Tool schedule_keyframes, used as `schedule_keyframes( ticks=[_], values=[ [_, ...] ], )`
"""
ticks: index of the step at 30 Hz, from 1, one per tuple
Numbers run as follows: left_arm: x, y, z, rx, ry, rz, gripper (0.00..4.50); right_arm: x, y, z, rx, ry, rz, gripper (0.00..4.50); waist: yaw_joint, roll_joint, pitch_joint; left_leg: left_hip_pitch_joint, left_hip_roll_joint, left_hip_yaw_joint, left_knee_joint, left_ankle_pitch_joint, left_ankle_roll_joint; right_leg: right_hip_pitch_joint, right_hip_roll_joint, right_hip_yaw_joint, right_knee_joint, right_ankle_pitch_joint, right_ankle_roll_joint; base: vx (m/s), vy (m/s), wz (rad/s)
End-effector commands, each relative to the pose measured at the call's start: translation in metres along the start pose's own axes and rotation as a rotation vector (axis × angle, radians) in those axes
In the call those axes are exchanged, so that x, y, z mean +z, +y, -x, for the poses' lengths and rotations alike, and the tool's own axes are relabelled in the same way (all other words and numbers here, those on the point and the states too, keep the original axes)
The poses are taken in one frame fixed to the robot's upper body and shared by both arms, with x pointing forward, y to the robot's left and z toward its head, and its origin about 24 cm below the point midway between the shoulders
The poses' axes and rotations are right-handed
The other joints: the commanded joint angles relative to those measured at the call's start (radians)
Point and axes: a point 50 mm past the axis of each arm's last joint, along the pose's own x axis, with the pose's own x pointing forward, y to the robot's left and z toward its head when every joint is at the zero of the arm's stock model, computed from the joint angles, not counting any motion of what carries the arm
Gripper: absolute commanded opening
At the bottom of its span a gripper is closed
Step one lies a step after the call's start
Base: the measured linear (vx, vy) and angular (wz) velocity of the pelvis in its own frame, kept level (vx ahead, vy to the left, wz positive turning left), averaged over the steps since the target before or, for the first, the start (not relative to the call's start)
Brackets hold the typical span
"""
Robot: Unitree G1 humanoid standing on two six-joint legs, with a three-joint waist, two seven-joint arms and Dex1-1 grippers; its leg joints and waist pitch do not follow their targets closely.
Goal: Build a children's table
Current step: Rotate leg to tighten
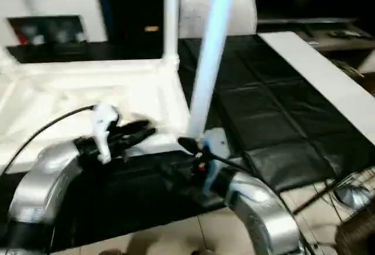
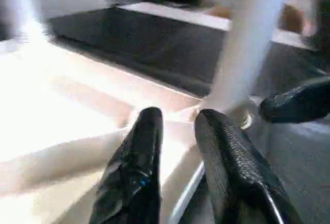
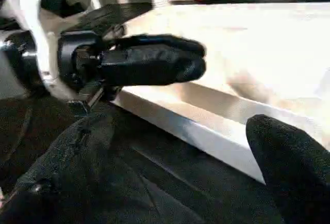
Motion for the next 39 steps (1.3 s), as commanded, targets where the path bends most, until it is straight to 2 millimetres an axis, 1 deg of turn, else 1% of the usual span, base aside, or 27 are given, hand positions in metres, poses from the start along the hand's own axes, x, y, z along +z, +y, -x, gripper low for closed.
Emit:
schedule_keyframes(
  ticks=[1, 2, 3, 4, 5, 6, 8, 9, 10, 12, 13, 19, 24, 26, 27, 28, 29, 30, 31, 32, 33, 34, 35, 36, 37, 38, 39],
  values=[
    [0.0, 0.001, 0.002, 0.108, 0.027, 0.015, 1.28, 0.0, -0.003, -0.002, -0.014, 0.012, 0.022, 4.5, -0.009, 0.024, -0.033, -0.031, 0.054, -0.051, -0.154, -0.63, 0.009, 0.061, -0.041, 0.059, -0.011, -0.32, -0.112, 0.015, -0.086, 0.65],
    [-0.002, 0.005, 0.006, 0.21, 0.037, 0.029, 1.28, 0.002, -0.004, -0.005, -0.018, 0.003, 0.01, 4.5, 0.008, 0.006, -0.033, -0.023, -0.021, -0.013, -0.093, -0.533, -0.01, 0.049, -0.096, 0.056, -0.081, -0.528, -0.118, 0.015, -0.086, 0.65],
    [-0.001, 0.005, 0.007, 0.239, 0.039, 0.026, 1.28, 0.003, -0.004, -0.006, -0.021, -0.002, 0.005, 4.5, 0.017, 0.002, -0.03, -0.005, -0.031, -0.001, -0.056, -0.474, -0.005, 0.04, -0.134, 0.045, -0.115, -0.658, -0.106, 0.007, -0.059, 0.6],
    [0.001, 0.005, 0.01, 0.265, 0.037, 0.018, 1.28, 0.004, -0.005, -0.007, -0.033, -0.005, -0.004, 4.5, 0.03, -0.016, -0.042, 0.022, -0.023, 0.052, 0.04, -0.145, 0.071, 0.032, -0.211, 0.11, -0.177, -0.827, -0.058, -0.033, -0.016, 0.37],
    [0.001, 0.005, 0.01, 0.272, 0.036, 0.017, 1.28, 0.004, -0.005, -0.008, -0.036, -0.006, -0.006, 4.5, 0.03, -0.016, -0.042, 0.022, -0.023, 0.052, 0.04, -0.145, 0.071, 0.032, -0.211, 0.11, -0.177, -0.827, -0.058, -0.033, -0.016, 0.37],
    [0.001, 0.008, 0.013, 0.325, 0.044, 0.012, 1.28, 0.005, -0.006, -0.009, -0.041, -0.014, -0.01, 4.5, 0.077, -0.021, -0.039, -0.02, 0.02, 0.048, 0.038, -0.069, 0.12, 0.068, -0.255, 0.171, -0.143, -0.758, -0.086, 0.0, 0.0, 0.0],
    [0.002, 0.009, 0.015, 0.364, 0.043, 0.013, 1.28, 0.006, -0.007, -0.009, -0.044, -0.018, -0.008, 4.5, 0.091, 0.003, -0.04, 0.011, 0.039, 0.05, -0.006, -0.07, 0.127, 0.061, -0.213, 0.143, -0.133, -0.647, -0.141, -0.009, 0.072, -0.06],
    [0.003, 0.009, 0.018, 0.386, 0.041, 0.022, 1.28, 0.006, -0.008, -0.01, -0.048, -0.023, -0.004, 4.5, 0.049, 0.024, -0.045, 0.03, 0.046, 0.069, -0.079, -0.197, 0.117, 0.033, -0.059, 0.072, -0.055, -0.439, -0.152, -0.02, 0.107, -0.05],
    [0.003, 0.008, 0.019, 0.394, 0.041, 0.026, 1.28, 0.006, -0.009, -0.011, -0.05, -0.026, -0.003, 4.5, 0.041, 0.03, -0.049, 0.045, 0.055, 0.066, -0.087, -0.266, 0.094, 0.022, -0.04, 0.076, -0.043, -0.382, -0.145, -0.014, 0.103, -0.02],
    [0.003, 0.007, 0.021, 0.404, 0.042, 0.017, 1.28, 0.006, -0.009, -0.011, -0.045, -0.036, -0.002, 4.5, 0.029, 0.033, -0.048, 0.055, 0.065, 0.057, -0.106, -0.444, -0.005, 0.014, -0.031, 0.108, -0.037, -0.219, -0.136, -0.016, 0.101, 0.03],
    [0.003, 0.006, 0.022, 0.411, 0.044, 0.014, 1.28, 0.006, -0.009, -0.011, -0.04, -0.043, -0.005, 4.5, 0.02, 0.026, -0.04, 0.056, 0.048, 0.06, -0.112, -0.582, -0.057, 0.013, -0.04, 0.13, -0.053, -0.269, -0.104, -0.031, 0.079, 0.01],
    [0.008, 0.007, 0.033, 0.444, 0.008, 0.014, 1.48, 0.006, -0.02, -0.013, -0.091, -0.02, 0.016, 4.5, -0.005, 0.006, -0.034, 0.055, 0.021, 0.062, -0.101, -0.605, -0.022, 0.011, -0.062, 0.137, -0.103, -0.593, -0.016, -0.005, 0.013, 0.0],
    [0.006, 0.009, 0.05, 0.465, 0.041, 0.021, 1.48, 0.01, -0.045, -0.008, -0.193, 0.001, 0.046, 4.5, -0.034, 0.002, -0.025, 0.058, 0.012, 0.06, -0.087, -0.597, -0.002, 0.005, -0.061, 0.103, -0.141, -0.738, 0.044, 0.0, 0.0, 0.0],
    [0.005, 0.006, 0.056, 0.426, 0.039, 0.033, 1.48, 0.015, -0.059, -0.003, -0.257, 0.0, 0.061, 4.5, -0.048, 0.008, -0.029, 0.049, 0.021, 0.052, -0.098, -0.631, -0.002, 0.027, -0.058, 0.086, -0.132, -0.678, 0.041, 0.0, 0.0, 0.0],
    [0.005, 0.006, 0.056, 0.425, 0.038, 0.034, 1.48, 0.015, -0.06, -0.003, -0.259, 0.0, 0.062, 4.5, -0.05, 0.019, -0.027, 0.031, 0.043, 0.042, -0.132, -0.711, -0.012, 0.048, -0.047, 0.088, -0.097, -0.547, 0.017, 0.0, 0.0, 0.0],
    [0.003, 0.005, 0.061, 0.414, 0.046, 0.04, 1.48, 0.019, -0.069, 0.0, -0.301, -0.009, 0.071, 4.5, -0.046, 0.009, -0.027, 0.033, 0.049, 0.043, -0.138, -0.734, -0.014, 0.047, -0.043, 0.093, -0.086, -0.51, 0.008, 0.0, 0.0, 0.0],
    [0.003, 0.005, 0.061, 0.414, 0.046, 0.04, 1.48, 0.019, -0.069, 0.0, -0.301, -0.009, 0.071, 4.5, -0.043, 0.012, -0.026, 0.038, 0.05, 0.046, -0.142, -0.758, -0.017, 0.042, -0.042, 0.097, -0.077, -0.491, -0.003, 0.0, 0.0, 0.0],
    [-0.002, 0.004, 0.069, 0.393, 0.069, 0.037, 1.48, 0.024, -0.087, 0.007, -0.385, -0.019, 0.095, 4.5, -0.041, 0.0, -0.018, 0.069, 0.027, 0.062, -0.117, -0.745, -0.02, 0.004, -0.051, 0.09, -0.119, -0.616, -0.002, 0.0, 0.0, 0.0],
    [-0.002, 0.004, 0.069, 0.393, 0.069, 0.037, 1.48, 0.024, -0.087, 0.007, -0.385, -0.019, 0.095, 4.5, -0.041, 0.0, -0.018, 0.069, 0.027, 0.062, -0.117, -0.745, -0.02, 0.004, -0.051, 0.09, -0.119, -0.616, -0.002, 0.0, 0.0, 0.0],
    [-0.004, 0.004, 0.073, 0.384, 0.079, 0.037, 1.48, 0.028, -0.095, 0.011, -0.428, -0.028, 0.106, 4.5, -0.049, -0.007, -0.013, 0.078, 0.009, 0.067, -0.09, -0.693, -0.006, -0.003, -0.054, 0.059, -0.162, -0.76, 0.049, 0.0, 0.0, 0.0],
    [-0.005, 0.004, 0.076, 0.379, 0.083, 0.034, 1.48, 0.03, -0.103, 0.014, -0.476, -0.036, 0.116, 4.5, -0.048, 0.004, -0.012, 0.096, 0.013, 0.074, -0.082, -0.685, 0.001, -0.006, -0.047, 0.024, -0.176, -0.758, 0.066, 0.0, 0.0, 0.0],
    [-0.006, 0.004, 0.08, 0.379, 0.09, 0.03, 1.48, 0.034, -0.114, 0.017, -0.547, -0.055, 0.116, 4.5, -0.022, 0.029, -0.016, 0.011, 0.068, 0.066, -0.173, -0.775, -0.005, 0.089, -0.026, 0.059, 0.0, -0.522, 0.032, -0.086, -0.047, 0.11],
    [-0.008, 0.005, 0.083, 0.38, 0.093, 0.027, 1.48, 0.037, -0.122, 0.02, -0.594, -0.075, 0.113, 4.5, 0.017, 0.037, 0.004, -0.075, 0.094, 0.093, -0.255, -0.905, -0.027, 0.129, -0.001, 0.069, 0.152, -0.367, -0.007, -0.086, -0.047, 0.11],
    [-0.009, 0.006, 0.085, 0.376, 0.095, 0.025, 1.48, 0.038, -0.124, 0.02, -0.599, -0.074, 0.12, 4.5, 0.102, 0.024, -0.018, -0.038, 0.075, 0.183, -0.228, -0.796, 0.006, 0.063, 0.021, 0.125, 0.18, -0.281, -0.016, -0.023, -0.113, 0.26],
    [-0.01, 0.007, 0.088, 0.375, 0.093, 0.029, 1.48, 0.038, -0.125, 0.019, -0.586, -0.065, 0.131, 4.5, 0.056, -0.1, -0.035, 0.122, -0.003, 0.147, 0.024, -0.443, 0.009, -0.094, -0.058, 0.191, -0.075, -0.905, 0.097, 0.063, -0.159, 0.16],
    [-0.011, 0.008, 0.09, 0.373, 0.089, 0.032, 1.48, 0.037, -0.123, 0.017, -0.567, -0.059, 0.135, 4.5, 0.063, -0.068, -0.022, 0.054, -0.019, 0.096, 0.08, -0.124, 0.056, -0.07, -0.133, 0.289, -0.13, -1.187, 0.088, 0.063, -0.159, 0.16],
    [-0.012, 0.009, 0.093, 0.371, 0.086, 0.034, 1.48, 0.036, -0.122, 0.015, -0.549, -0.058, 0.136, 4.5, 0.074, -0.065, -0.032, 0.019, -0.025, 0.079, 0.067, -0.072, 0.064, -0.02, -0.134, 0.284, -0.104, -1.112, 0.084, 0.077, -0.087, -0.07]
  ],
)
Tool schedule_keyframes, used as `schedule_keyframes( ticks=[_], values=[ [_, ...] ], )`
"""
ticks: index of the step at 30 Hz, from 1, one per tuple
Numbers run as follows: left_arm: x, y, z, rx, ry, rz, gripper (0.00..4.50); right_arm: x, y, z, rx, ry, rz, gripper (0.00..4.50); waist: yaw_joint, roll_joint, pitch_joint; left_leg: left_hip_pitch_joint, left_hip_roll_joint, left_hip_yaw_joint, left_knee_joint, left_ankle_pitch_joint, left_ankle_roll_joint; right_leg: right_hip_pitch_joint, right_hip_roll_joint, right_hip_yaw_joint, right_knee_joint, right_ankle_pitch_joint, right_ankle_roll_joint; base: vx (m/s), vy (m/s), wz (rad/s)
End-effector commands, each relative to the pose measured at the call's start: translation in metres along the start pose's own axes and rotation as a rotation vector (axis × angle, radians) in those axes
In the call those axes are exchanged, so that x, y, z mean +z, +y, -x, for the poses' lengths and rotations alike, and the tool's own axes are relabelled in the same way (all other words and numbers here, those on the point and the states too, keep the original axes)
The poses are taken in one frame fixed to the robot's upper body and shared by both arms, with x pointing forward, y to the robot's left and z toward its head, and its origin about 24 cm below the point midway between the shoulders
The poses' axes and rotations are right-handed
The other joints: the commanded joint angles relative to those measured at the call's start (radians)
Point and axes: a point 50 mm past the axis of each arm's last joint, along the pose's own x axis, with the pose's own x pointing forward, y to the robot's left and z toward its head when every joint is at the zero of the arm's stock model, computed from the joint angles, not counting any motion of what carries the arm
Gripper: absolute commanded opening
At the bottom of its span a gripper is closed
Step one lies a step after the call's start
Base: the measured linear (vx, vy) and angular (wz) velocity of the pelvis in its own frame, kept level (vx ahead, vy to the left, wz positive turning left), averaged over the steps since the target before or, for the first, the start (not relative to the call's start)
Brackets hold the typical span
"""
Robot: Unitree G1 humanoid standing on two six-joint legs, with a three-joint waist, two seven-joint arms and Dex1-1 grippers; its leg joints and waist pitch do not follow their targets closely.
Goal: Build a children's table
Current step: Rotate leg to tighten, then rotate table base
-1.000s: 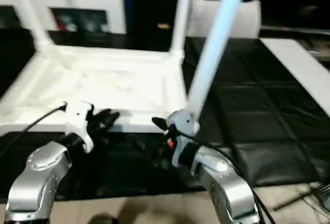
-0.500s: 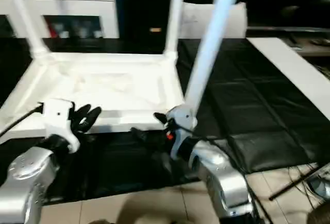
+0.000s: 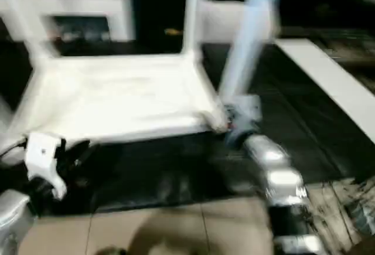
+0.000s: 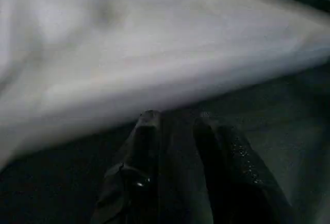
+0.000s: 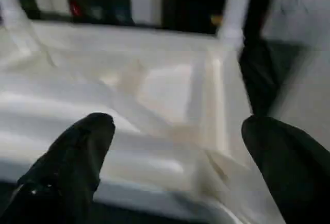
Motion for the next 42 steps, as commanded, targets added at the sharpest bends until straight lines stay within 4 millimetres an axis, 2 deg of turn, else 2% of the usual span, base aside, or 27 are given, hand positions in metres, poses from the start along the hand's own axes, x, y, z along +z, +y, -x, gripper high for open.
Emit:
schedule_keyframes(
  ticks=[1, 2, 3, 4, 5, 8, 9, 11, 13, 15, 17, 18, 20, 24, 27, 31, 33, 37, 39, 41, 42],
  values=[
    [0.011, 0.004, 0.0, -0.03, -0.06, -0.025, 1.48, -0.005, 0.01, -0.001, 0.053, 0.009, -0.003, 4.5, 0.006, 0.006, -0.054, 0.008, 0.03, -0.022, -0.075, -0.045, -0.022, 0.015, -0.088, 0.092, -0.2, -0.656, 0.016, 0.064, -0.036, 0.01],
    [0.009, 0.007, 0.003, -0.031, -0.061, -0.025, 1.48, -0.007, 0.015, -0.001, 0.081, 0.012, -0.002, 4.5, -0.005, 0.021, -0.067, 0.025, 0.035, -0.018, -0.102, -0.103, -0.031, 0.005, -0.029, 0.055, -0.156, -0.286, -0.049, 0.064, -0.036, 0.01],
    [0.008, 0.011, 0.009, -0.036, -0.073, -0.025, 1.48, -0.01, 0.025, -0.001, 0.141, 0.019, 0.001, 4.5, -0.01, 0.033, -0.067, 0.022, 0.041, -0.017, -0.112, -0.129, -0.032, 0.009, -0.022, 0.049, -0.15, -0.17, -0.086, 0.0, 0.0, 0.0],
    [0.007, 0.014, 0.014, -0.042, -0.079, -0.017, 1.48, -0.012, 0.031, 0.0, 0.173, 0.021, -0.004, 4.5, -0.02, 0.036, -0.064, 0.009, 0.047, -0.018, -0.125, -0.18, -0.039, 0.024, -0.022, 0.046, -0.15, -0.063, -0.133, 0.0, 0.0, 0.0],
    [0.007, 0.014, 0.017, -0.049, -0.084, -0.016, 1.48, -0.013, 0.034, 0.0, 0.187, 0.022, -0.009, 4.5, -0.028, 0.033, -0.064, 0.003, 0.046, -0.015, -0.132, -0.208, -0.044, 0.035, -0.024, 0.044, -0.155, -0.026, -0.152, 0.0, 0.0, 0.0],
    [0.006, 0.019, 0.025, -0.054, -0.09, -0.016, 1.48, -0.015, 0.045, 0.002, 0.252, 0.021, -0.028, 4.5, -0.04, 0.031, -0.06, 0.006, 0.044, -0.007, -0.14, -0.26, -0.041, 0.037, -0.03, 0.047, -0.174, -0.082, -0.155, 0.0, 0.0, 0.0],
    [0.005, 0.024, 0.03, -0.022, -0.103, -0.024, 1.75, -0.017, 0.052, 0.005, 0.3, 0.024, -0.04, 4.5, -0.046, 0.031, -0.058, 0.008, 0.044, -0.006, -0.144, -0.273, -0.037, 0.038, -0.032, 0.047, -0.182, -0.117, -0.148, 0.0, 0.0, 0.0],
    [0.005, 0.026, 0.032, -0.001, -0.115, -0.027, 1.83, -0.018, 0.056, 0.006, 0.325, 0.027, -0.048, 4.5, -0.05, 0.029, -0.053, 0.007, 0.045, -0.004, -0.146, -0.289, -0.034, 0.035, -0.034, 0.051, -0.191, -0.168, -0.132, 0.0, 0.0, 0.0],
    [0.007, 0.039, 0.039, 0.156, -0.177, -0.062, 2.07, -0.023, 0.075, 0.015, 0.477, 0.054, -0.075, 4.5, -0.051, 0.028, -0.053, 0.01, 0.045, -0.004, -0.145, -0.307, -0.032, 0.035, -0.036, 0.053, -0.198, -0.203, -0.12, 0.0, 0.0, 0.0],
    [0.006, 0.042, 0.041, 0.187, -0.197, -0.062, 2.24, -0.025, 0.08, 0.019, 0.515, 0.063, -0.083, 4.5, -0.054, 0.024, -0.054, 0.008, 0.047, -0.004, -0.146, -0.29, -0.027, 0.037, -0.037, 0.055, -0.198, -0.184, -0.119, 0.0, 0.0, 0.0],
    [0.005, 0.044, 0.043, 0.214, -0.209, -0.065, 2.28, -0.026, 0.085, 0.022, 0.553, 0.071, -0.089, 4.5, -0.053, 0.027, -0.055, 0.009, 0.048, -0.003, -0.146, -0.27, -0.026, 0.037, -0.036, 0.056, -0.198, -0.168, -0.121, 0.0, 0.0, 0.0],
    [0.004, 0.046, 0.045, 0.241, -0.224, -0.059, 2.5, -0.026, 0.089, 0.025, 0.595, 0.077, -0.096, 4.5, -0.053, 0.026, -0.055, 0.008, 0.048, -0.003, -0.146, -0.261, -0.026, 0.039, -0.037, 0.056, -0.195, -0.151, -0.125, 0.0, 0.0, 0.0],
    [0.002, 0.051, 0.048, 0.282, -0.235, -0.062, 2.61, -0.025, 0.094, 0.029, 0.653, 0.083, -0.113, 4.5, -0.053, 0.026, -0.056, 0.008, 0.05, -0.003, -0.146, -0.251, -0.027, 0.04, -0.037, 0.055, -0.193, -0.129, -0.133, 0.0, 0.0, 0.0],
    [0.002, 0.062, 0.049, 0.341, -0.246, -0.071, 2.97, -0.022, 0.099, 0.032, 0.711, 0.089, -0.118, 4.5, -0.051, 0.025, -0.056, 0.013, 0.05, -0.003, -0.145, -0.264, -0.028, 0.038, -0.038, 0.056, -0.196, -0.144, -0.126, 0.0, 0.0, 0.0],
    [0.008, 0.075, 0.043, 0.344, -0.258, -0.091, 3.19, -0.022, 0.1, 0.033, 0.714, 0.1, -0.113, 4.5, -0.044, 0.029, -0.056, 0.019, 0.048, -0.003, -0.145, -0.277, -0.037, 0.033, -0.036, 0.056, -0.197, -0.165, -0.121, 0.0, 0.0, 0.0],
    [0.014, 0.086, 0.037, 0.339, -0.267, -0.102, 3.51, -0.023, 0.1, 0.033, 0.712, 0.105, -0.111, 4.5, -0.041, 0.03, -0.058, 0.02, 0.047, -0.005, -0.146, -0.264, -0.047, 0.035, -0.036, 0.055, -0.192, -0.135, -0.128, 0.0, 0.0, 0.0],
    [0.021, 0.092, 0.028, 0.31, -0.276, -0.098, 3.75, -0.024, 0.101, 0.033, 0.702, 0.111, -0.113, 4.5, -0.042, 0.032, -0.059, 0.02, 0.048, -0.006, -0.148, -0.273, -0.057, 0.036, -0.036, 0.054, -0.191, -0.129, -0.132, 0.0, 0.0, 0.0],
    [0.029, 0.101, 0.017, 0.279, -0.28, -0.106, 4.08, -0.027, 0.099, 0.031, 0.665, 0.129, -0.097, 4.5, -0.041, 0.029, -0.061, 0.021, 0.045, -0.006, -0.148, -0.279, -0.062, 0.036, -0.038, 0.056, -0.191, -0.146, -0.13, 0.0, 0.0, 0.0],
    [0.033, 0.106, 0.01, 0.266, -0.279, -0.101, 4.08, -0.03, 0.098, 0.028, 0.628, 0.146, -0.098, 4.5, -0.04, 0.03, -0.061, 0.025, 0.044, -0.005, -0.147, -0.276, -0.066, 0.034, -0.038, 0.057, -0.19, -0.144, -0.134, 0.0, 0.0, 0.0],
    [0.036, 0.109, 0.004, 0.233, -0.276, -0.08, 4.28, -0.032, 0.097, 0.026, 0.592, 0.157, -0.088, 4.5, -0.04, 0.031, -0.063, 0.025, 0.044, -0.005, -0.147, -0.272, -0.073, 0.035, -0.039, 0.057, -0.188, -0.141, -0.141, 0.0, 0.0, 0.0],
    [0.038, 0.111, 0.0, 0.209, -0.273, -0.069, 4.38, -0.034, 0.096, 0.024, 0.564, 0.167, -0.094, 4.5, -0.042, 0.025, -0.064, 0.024, 0.044, -0.004, -0.148, -0.264, -0.074, 0.036, -0.039, 0.058, -0.187, -0.131, -0.145, 0.0, 0.0, 0.0]
  ],
)
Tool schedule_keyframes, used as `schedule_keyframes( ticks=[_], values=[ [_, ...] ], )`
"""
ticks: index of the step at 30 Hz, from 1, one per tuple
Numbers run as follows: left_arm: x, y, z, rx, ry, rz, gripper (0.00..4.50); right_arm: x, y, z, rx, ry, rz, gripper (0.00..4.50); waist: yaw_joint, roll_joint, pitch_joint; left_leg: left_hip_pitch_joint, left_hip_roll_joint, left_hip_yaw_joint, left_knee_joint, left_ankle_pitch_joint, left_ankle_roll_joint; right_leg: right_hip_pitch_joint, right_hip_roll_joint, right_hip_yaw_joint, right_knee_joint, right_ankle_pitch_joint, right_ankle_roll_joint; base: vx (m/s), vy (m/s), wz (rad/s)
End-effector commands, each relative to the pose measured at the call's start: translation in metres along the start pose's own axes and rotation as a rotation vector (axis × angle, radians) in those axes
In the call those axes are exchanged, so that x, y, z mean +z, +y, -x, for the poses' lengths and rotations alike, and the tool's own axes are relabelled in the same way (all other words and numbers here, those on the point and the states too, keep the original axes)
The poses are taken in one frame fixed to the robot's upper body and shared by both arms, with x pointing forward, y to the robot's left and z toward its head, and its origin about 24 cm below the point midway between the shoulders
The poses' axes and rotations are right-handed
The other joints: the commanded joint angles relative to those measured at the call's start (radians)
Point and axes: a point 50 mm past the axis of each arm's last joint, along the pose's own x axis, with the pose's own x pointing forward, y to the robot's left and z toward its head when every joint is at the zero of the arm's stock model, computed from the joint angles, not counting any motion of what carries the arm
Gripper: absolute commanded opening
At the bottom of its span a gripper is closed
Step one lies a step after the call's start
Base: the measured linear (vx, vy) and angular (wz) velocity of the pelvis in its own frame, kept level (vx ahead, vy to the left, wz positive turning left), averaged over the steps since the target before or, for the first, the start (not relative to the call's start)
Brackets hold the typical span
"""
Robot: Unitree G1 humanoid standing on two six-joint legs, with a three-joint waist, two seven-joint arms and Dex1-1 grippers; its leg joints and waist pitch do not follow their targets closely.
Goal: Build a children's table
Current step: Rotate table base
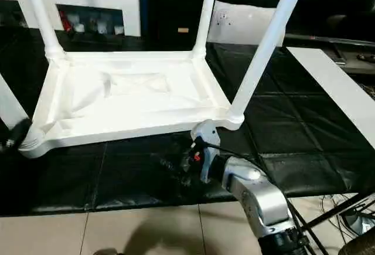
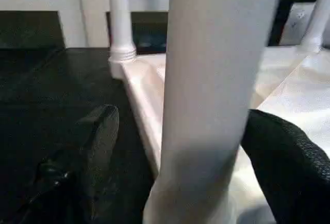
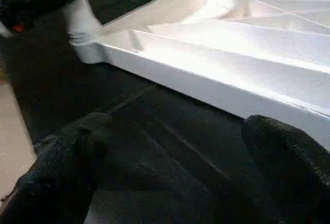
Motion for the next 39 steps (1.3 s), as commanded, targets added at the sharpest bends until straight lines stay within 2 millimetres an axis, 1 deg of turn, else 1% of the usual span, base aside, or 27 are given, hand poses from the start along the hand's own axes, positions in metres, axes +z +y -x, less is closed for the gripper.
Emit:
schedule_keyframes(
  ticks=[1, 3, 5, 6, 8, 10, 12, 14, 15, 18, 19, 20, 21, 23, 25, 26, 27, 28, 29, 30, 31, 32, 33, 36, 37, 38, 39],
  values=[
    [-0.002, -0.001, -0.009, -0.062, 0.023, 0.041, 4.44, -0.004, -0.007, -0.001, -0.073, 0.034, -0.01, 4.5, -0.001, 0.031, -0.049, 0.016, 0.023, -0.007, -0.089, -0.297, -0.048, 0.019, -0.079, 0.05, -0.084, -0.196, -0.14, 0.0, 0.0, 0.0],
    [-0.001, -0.002, -0.018, -0.144, 0.032, 0.095, 4.44, -0.007, -0.015, -0.004, -0.168, 0.052, -0.018, 4.5, -0.003, 0.029, -0.05, 0.018, 0.019, -0.005, -0.089, -0.275, -0.058, 0.016, -0.079, 0.05, -0.081, -0.199, -0.146, 0.0, 0.0, 0.0],
    [0.002, -0.016, -0.026, -0.352, 0.066, 0.11, 4.44, -0.009, -0.025, -0.009, -0.28, 0.076, -0.032, 4.5, -0.003, 0.024, -0.049, 0.018, 0.021, -0.005, -0.091, -0.272, -0.068, 0.016, -0.081, 0.05, -0.081, -0.199, -0.148, 0.0, 0.0, 0.0],
    [0.003, -0.021, -0.027, -0.411, 0.076, 0.115, 4.44, -0.01, -0.027, -0.01, -0.295, 0.088, -0.021, 4.5, -0.004, 0.029, -0.05, 0.018, 0.021, -0.005, -0.092, -0.276, -0.072, 0.018, -0.08, 0.05, -0.079, -0.2, -0.15, 0.0, 0.0, 0.0],
    [0.005, -0.028, -0.028, -0.489, 0.083, 0.109, 4.44, -0.011, -0.029, -0.013, -0.326, 0.109, 0.002, 4.5, -0.003, 0.032, -0.051, 0.021, 0.023, -0.002, -0.091, -0.278, -0.076, 0.015, -0.079, 0.051, -0.077, -0.179, -0.154, 0.0, 0.0, 0.0],
    [0.011, -0.036, -0.031, -0.543, 0.05, 0.105, 4.44, -0.015, -0.039, -0.016, -0.429, 0.136, -0.018, 4.5, -0.002, 0.034, -0.053, 0.02, 0.024, 0.001, -0.09, -0.257, -0.079, 0.019, -0.079, 0.051, -0.071, -0.115, -0.164, 0.0, 0.0, 0.0],
    [0.015, -0.051, -0.028, -0.645, 0.055, 0.136, 4.44, -0.017, -0.047, -0.018, -0.502, 0.158, -0.03, 4.5, -0.003, 0.035, -0.056, 0.022, 0.023, 0.003, -0.088, -0.251, -0.091, 0.019, -0.079, 0.049, -0.065, -0.101, -0.179, 0.0, 0.0, 0.0],
    [0.016, -0.06, -0.026, -0.708, 0.067, 0.145, 4.44, -0.018, -0.05, -0.02, -0.519, 0.162, -0.042, 4.5, -0.001, 0.032, -0.055, 0.025, 0.023, 0.007, -0.086, -0.256, -0.088, 0.016, -0.077, 0.05, -0.066, -0.091, -0.179, 0.0, 0.0, 0.0],
    [0.017, -0.069, -0.023, -0.771, 0.08, 0.159, 4.44, -0.018, -0.053, -0.023, -0.533, 0.167, -0.04, 4.5, -0.002, 0.031, -0.054, 0.019, 0.023, 0.007, -0.089, -0.255, -0.084, 0.023, -0.079, 0.05, -0.066, -0.1, -0.173, 0.0, 0.0, 0.0],
    [0.02, -0.093, -0.014, -0.911, 0.091, 0.202, 4.44, -0.018, -0.055, -0.031, -0.538, 0.172, -0.047, 4.5, -0.007, 0.023, -0.053, 0.019, 0.024, 0.008, -0.089, -0.26, -0.085, 0.022, -0.078, 0.05, -0.067, -0.128, -0.165, 0.0, 0.0, 0.0],
    [0.022, -0.101, -0.012, -0.949, 0.089, 0.215, 4.44, -0.017, -0.055, -0.033, -0.539, 0.173, -0.046, 4.5, -0.007, 0.026, -0.052, 0.02, 0.025, 0.008, -0.089, -0.268, -0.085, 0.021, -0.08, 0.05, -0.067, -0.141, -0.165, 0.0, 0.0, 0.0],
    [0.024, -0.113, -0.009, -1.005, 0.095, 0.237, 4.44, -0.016, -0.055, -0.038, -0.53, 0.166, -0.05, 4.5, -0.01, 0.022, -0.05, 0.019, 0.024, 0.009, -0.089, -0.27, -0.084, 0.021, -0.077, 0.051, -0.07, -0.146, -0.161, 0.0, 0.0, 0.0],
    [0.025, -0.121, -0.008, -1.041, 0.097, 0.249, 4.44, -0.015, -0.055, -0.041, -0.522, 0.159, -0.05, 4.5, -0.011, 0.024, -0.052, 0.018, 0.023, 0.008, -0.088, -0.273, -0.086, 0.022, -0.077, 0.051, -0.068, -0.154, -0.159, 0.0, 0.0, 0.0],
    [0.026, -0.132, -0.005, -1.089, 0.102, 0.26, 4.44, -0.012, -0.054, -0.046, -0.515, 0.151, -0.043, 4.5, -0.011, 0.021, -0.049, 0.019, 0.023, 0.009, -0.089, -0.273, -0.085, 0.02, -0.076, 0.052, -0.071, -0.166, -0.152, 0.0, 0.0, 0.0],
    [0.026, -0.139, -0.003, -1.118, 0.105, 0.269, 4.44, -0.011, -0.053, -0.048, -0.509, 0.147, -0.039, 4.5, -0.019, 0.019, -0.051, 0.016, 0.022, 0.008, -0.088, -0.265, -0.088, 0.023, -0.075, 0.052, -0.071, -0.171, -0.141, 0.0, 0.0, 0.0],
    [0.027, -0.154, -0.001, -1.176, 0.106, 0.3, 4.44, -0.007, -0.052, -0.053, -0.493, 0.139, -0.026, 4.5, -0.026, 0.015, -0.052, 0.013, 0.023, 0.008, -0.089, -0.256, -0.087, 0.026, -0.076, 0.052, -0.069, -0.164, -0.14, 0.0, 0.0, 0.0],
    [0.028, -0.161, -0.001, -1.201, 0.1, 0.309, 4.44, -0.005, -0.051, -0.056, -0.487, 0.136, -0.022, 4.5, -0.03, 0.015, -0.053, 0.011, 0.021, 0.007, -0.087, -0.25, -0.087, 0.027, -0.075, 0.052, -0.069, -0.16, -0.14, 0.0, 0.0, 0.0],
    [0.029, -0.169, -0.001, -1.224, 0.093, 0.316, 4.44, -0.004, -0.051, -0.058, -0.484, 0.133, -0.019, 4.5, -0.037, 0.01, -0.053, 0.009, 0.02, 0.009, -0.084, -0.235, -0.085, 0.028, -0.074, 0.053, -0.071, -0.155, -0.14, 0.0, 0.0, 0.0],
    [0.03, -0.171, -0.002, -1.228, 0.089, 0.317, 4.44, -0.004, -0.051, -0.059, -0.482, 0.133, -0.02, 4.5, -0.037, 0.01, -0.053, 0.009, 0.02, 0.009, -0.084, -0.235, -0.085, 0.028, -0.074, 0.053, -0.071, -0.155, -0.14, 0.0, 0.0, 0.0],
    [0.03, -0.182, -0.004, -1.249, 0.077, 0.323, 4.44, -0.003, -0.052, -0.06, -0.479, 0.132, -0.013, 4.5, -0.04, 0.013, -0.054, 0.007, 0.02, 0.008, -0.083, -0.221, -0.083, 0.031, -0.074, 0.053, -0.069, -0.144, -0.14, 0.0, 0.0, 0.0],
    [0.032, -0.195, -0.007, -1.28, 0.063, 0.334, 4.44, -0.002, -0.052, -0.062, -0.467, 0.131, -0.002, 4.5, -0.044, 0.012, -0.055, 0.008, 0.02, 0.009, -0.081, -0.216, -0.083, 0.03, -0.073, 0.053, -0.069, -0.136, -0.141, 0.0, 0.0, 0.0],
    [0.032, -0.195, -0.007, -1.28, 0.063, 0.334, 4.44, -0.002, -0.052, -0.062, -0.467, 0.131, -0.002, 4.5, -0.046, 0.012, -0.056, 0.009, 0.02, 0.011, -0.078, -0.207, -0.08, 0.03, -0.072, 0.054, -0.069, -0.121, -0.143, 0.0, 0.0, 0.0],
    [0.033, -0.208, -0.009, -1.311, 0.049, 0.347, 4.44, 0.0, -0.049, -0.064, -0.432, 0.124, 0.018, 4.5, -0.046, 0.013, -0.057, 0.006, 0.02, 0.011, -0.078, -0.19, -0.079, 0.034, -0.072, 0.054, -0.067, -0.098, -0.146, 0.0, 0.0, 0.0],
    [0.036, -0.221, -0.013, -1.341, 0.034, 0.35, 4.44, 0.001, -0.048, -0.066, -0.411, 0.12, 0.026, 4.5, -0.05, 0.008, -0.06, 0.003, 0.018, 0.011, -0.074, -0.16, -0.068, 0.04, -0.071, 0.054, -0.063, -0.047, -0.152, 0.0, 0.0, 0.0],
    [0.038, -0.229, -0.017, -1.343, 0.017, 0.352, 4.44, 0.001, -0.046, -0.068, -0.394, 0.116, 0.036, 4.5, -0.051, 0.014, -0.061, 0.003, 0.018, 0.01, -0.074, -0.155, -0.067, 0.041, -0.071, 0.054, -0.062, -0.038, -0.154, 0.0, 0.0, 0.0],
    [0.04, -0.237, -0.022, -1.343, -0.002, 0.35, 4.44, 0.001, -0.045, -0.069, -0.384, 0.114, 0.042, 4.5, -0.053, 0.012, -0.06, 0.006, 0.019, 0.013, -0.072, -0.156, -0.061, 0.038, -0.07, 0.054, -0.066, -0.032, -0.159, 0.0, 0.0, 0.0],
    [0.042, -0.245, -0.028, -1.338, -0.025, 0.342, 4.44, 0.0, -0.045, -0.069, -0.381, 0.113, 0.044, 4.5, -0.05, 0.014, -0.06, 0.007, 0.019, 0.013, -0.072, -0.158, -0.059, 0.04, -0.071, 0.054, -0.066, -0.038, -0.162, 0.0, 0.0, 0.0]
  ],
)
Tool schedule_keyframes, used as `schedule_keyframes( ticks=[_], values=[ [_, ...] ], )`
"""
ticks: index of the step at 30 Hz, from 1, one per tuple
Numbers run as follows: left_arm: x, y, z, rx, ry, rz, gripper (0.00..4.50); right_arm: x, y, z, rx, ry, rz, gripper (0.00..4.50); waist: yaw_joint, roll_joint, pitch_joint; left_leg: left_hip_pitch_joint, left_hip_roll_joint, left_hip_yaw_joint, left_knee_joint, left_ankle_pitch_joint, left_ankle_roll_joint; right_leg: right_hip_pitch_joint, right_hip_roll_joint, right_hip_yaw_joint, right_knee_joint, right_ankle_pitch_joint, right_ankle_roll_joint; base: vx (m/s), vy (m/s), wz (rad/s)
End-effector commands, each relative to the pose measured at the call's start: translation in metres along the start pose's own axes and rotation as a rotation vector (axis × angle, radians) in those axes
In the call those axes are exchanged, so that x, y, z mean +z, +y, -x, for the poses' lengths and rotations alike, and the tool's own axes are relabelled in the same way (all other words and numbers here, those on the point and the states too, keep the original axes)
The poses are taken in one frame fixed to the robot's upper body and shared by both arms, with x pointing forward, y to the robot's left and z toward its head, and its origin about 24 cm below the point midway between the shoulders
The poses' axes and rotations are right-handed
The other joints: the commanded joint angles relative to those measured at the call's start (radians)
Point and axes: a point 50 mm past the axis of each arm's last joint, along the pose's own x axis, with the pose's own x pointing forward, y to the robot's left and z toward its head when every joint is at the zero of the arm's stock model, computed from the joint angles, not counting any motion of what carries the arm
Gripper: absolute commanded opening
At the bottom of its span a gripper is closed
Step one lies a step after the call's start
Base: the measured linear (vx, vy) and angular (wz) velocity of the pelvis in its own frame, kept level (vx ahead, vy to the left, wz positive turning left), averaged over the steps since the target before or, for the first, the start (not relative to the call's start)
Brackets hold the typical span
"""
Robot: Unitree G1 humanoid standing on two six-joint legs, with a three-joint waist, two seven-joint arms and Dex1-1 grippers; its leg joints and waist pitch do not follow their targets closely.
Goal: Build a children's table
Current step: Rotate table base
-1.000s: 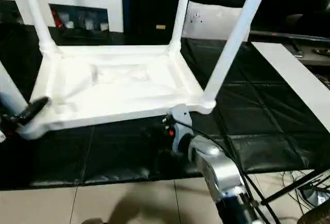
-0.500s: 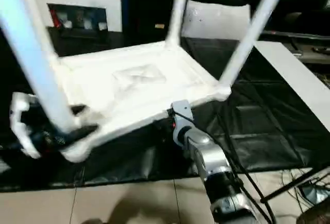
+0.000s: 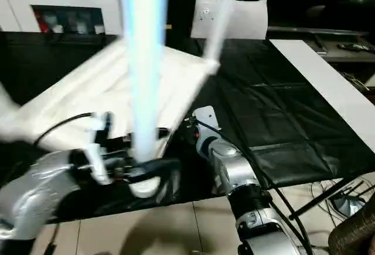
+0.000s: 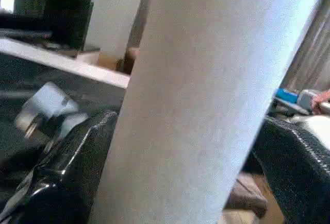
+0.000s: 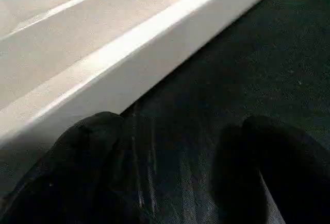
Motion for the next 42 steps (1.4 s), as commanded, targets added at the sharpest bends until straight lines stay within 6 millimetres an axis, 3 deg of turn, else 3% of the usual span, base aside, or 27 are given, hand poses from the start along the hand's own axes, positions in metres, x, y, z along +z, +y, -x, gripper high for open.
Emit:
schedule_keyframes(
  ticks=[1, 4, 7, 10, 12, 16, 20, 21, 23, 24, 25, 28, 30, 33, 42],
  values=[
    [0.002, -0.001, -0.023, -0.044, -0.006, -0.043, 4.44, 0.02, 0.024, -0.008, 0.124, -0.072, 0.039, 4.5, 0.008, 0.023, -0.052, 0.004, 0.016, 0.001, -0.072, -0.16, -0.055, 0.045, -0.072, 0.047, -0.072, -0.048, -0.158, 0.0, 0.0, 0.0],
    [0.005, 0.014, -0.037, 0.018, -0.027, -0.11, 4.44, 0.019, 0.019, -0.008, 0.092, -0.076, 0.035, 4.5, 0.009, 0.029, -0.052, 0.006, 0.016, -0.001, -0.072, -0.178, -0.054, 0.044, -0.073, 0.047, -0.077, -0.079, -0.156, 0.0, 0.0, 0.0],
    [0.006, 0.019, -0.038, 0.04, -0.02, -0.131, 4.44, 0.018, 0.015, -0.007, 0.076, -0.079, 0.033, 4.5, 0.008, 0.025, -0.055, 0.006, 0.017, -0.003, -0.071, -0.181, -0.053, 0.046, -0.075, 0.047, -0.074, -0.078, -0.156, 0.0, 0.0, 0.0],
    [0.008, 0.035, -0.038, 0.151, 0.009, -0.204, 4.44, 0.017, -0.007, -0.001, -0.008, -0.092, 0.033, 4.5, 0.011, 0.031, -0.058, 0.007, 0.018, -0.001, -0.068, -0.146, -0.043, 0.049, -0.073, 0.047, -0.068, -0.004, -0.176, 0.0, 0.0, 0.0],
    [0.008, 0.037, -0.037, 0.168, 0.01, -0.214, 4.44, 0.017, -0.01, 0.001, -0.021, -0.094, 0.028, 4.5, 0.013, 0.032, -0.058, 0.009, 0.017, 0.0, -0.067, -0.138, -0.036, 0.049, -0.072, 0.046, -0.066, 0.014, -0.182, 0.0, 0.0, 0.0],
    [0.009, 0.04, -0.02, 0.178, 0.041, -0.217, 4.44, 0.015, -0.036, 0.018, -0.084, -0.136, 0.01, 4.5, 0.023, 0.035, -0.057, 0.01, 0.019, 0.002, -0.065, -0.123, -0.027, 0.05, -0.073, 0.046, -0.064, 0.034, -0.192, 0.0, 0.0, 0.0],
    [0.0, 0.037, -0.007, 0.155, 0.114, -0.212, 4.44, 0.015, -0.044, 0.03, -0.081, -0.16, 0.034, 4.5, 0.029, 0.037, -0.054, 0.008, 0.017, 0.004, -0.066, -0.135, -0.026, 0.049, -0.072, 0.046, -0.066, 0.012, -0.187, 0.0, 0.0, 0.0],
    [-0.008, 0.035, 0.003, 0.119, 0.17, -0.2, 4.28, 0.015, -0.048, 0.038, -0.068, -0.165, 0.043, 4.5, 0.029, 0.046, -0.053, 0.009, 0.017, 0.002, -0.067, -0.148, -0.023, 0.049, -0.073, 0.047, -0.068, -0.019, -0.18, 0.0, 0.0, 0.0],
    [-0.011, 0.036, 0.009, 0.119, 0.2, -0.202, 4.09, 0.014, -0.05, 0.043, -0.067, -0.166, 0.057, 4.5, 0.027, 0.043, -0.051, 0.007, 0.017, 0.002, -0.069, -0.152, -0.022, 0.049, -0.071, 0.047, -0.071, -0.035, -0.177, 0.0, 0.0, 0.0],
    [-0.017, 0.038, 0.02, 0.108, 0.278, -0.217, 3.96, 0.014, -0.051, 0.053, -0.038, -0.174, 0.078, 4.5, 0.028, 0.052, -0.051, 0.013, 0.018, 0.001, -0.069, -0.17, -0.023, 0.045, -0.071, 0.047, -0.073, -0.057, -0.174, 0.0, 0.0, 0.0],
    [-0.02, 0.039, 0.026, 0.098, 0.327, -0.236, 3.96, 0.014, -0.052, 0.059, -0.036, -0.178, 0.09, 4.5, 0.027, 0.05, -0.049, 0.011, 0.016, 0.001, -0.07, -0.172, -0.021, 0.047, -0.068, 0.047, -0.076, -0.065, -0.17, 0.0, 0.0, 0.0],
    [-0.027, 0.042, 0.04, 0.077, 0.441, -0.277, 3.64, 0.014, -0.05, 0.074, 0.023, -0.19, 0.122, 4.5, 0.03, 0.052, -0.048, 0.012, 0.016, -0.001, -0.073, -0.186, -0.013, 0.045, -0.069, 0.047, -0.082, -0.111, -0.153, 0.0, 0.0, 0.0],
    [-0.03, 0.046, 0.049, 0.071, 0.516, -0.314, 3.52, 0.012, -0.045, 0.086, 0.115, -0.169, 0.142, 4.5, 0.03, 0.061, -0.045, 0.013, 0.019, -0.002, -0.076, -0.214, -0.018, 0.041, -0.071, 0.048, -0.084, -0.155, -0.155, 0.0, 0.0, 0.0],
    [-0.03, 0.053, 0.058, 0.067, 0.583, -0.361, 3.22, 0.01, -0.033, 0.107, 0.278, -0.138, 0.145, 4.5, 0.033, 0.058, -0.045, 0.011, 0.021, -0.005, -0.077, -0.227, -0.002, 0.045, -0.073, 0.049, -0.087, -0.15, -0.151, 0.0, 0.0, 0.0],
    [-0.025, 0.064, 0.062, 0.013, 0.655, -0.376, 2.34, 0.003, -0.009, 0.136, 0.496, -0.086, 0.154, 4.5, 0.036, 0.062, -0.046, 0.011, 0.021, -0.005, -0.074, -0.227, -0.003, 0.041, -0.078, 0.049, -0.09, -0.185, -0.169, 0.0, 0.0, 0.0]
  ],
)
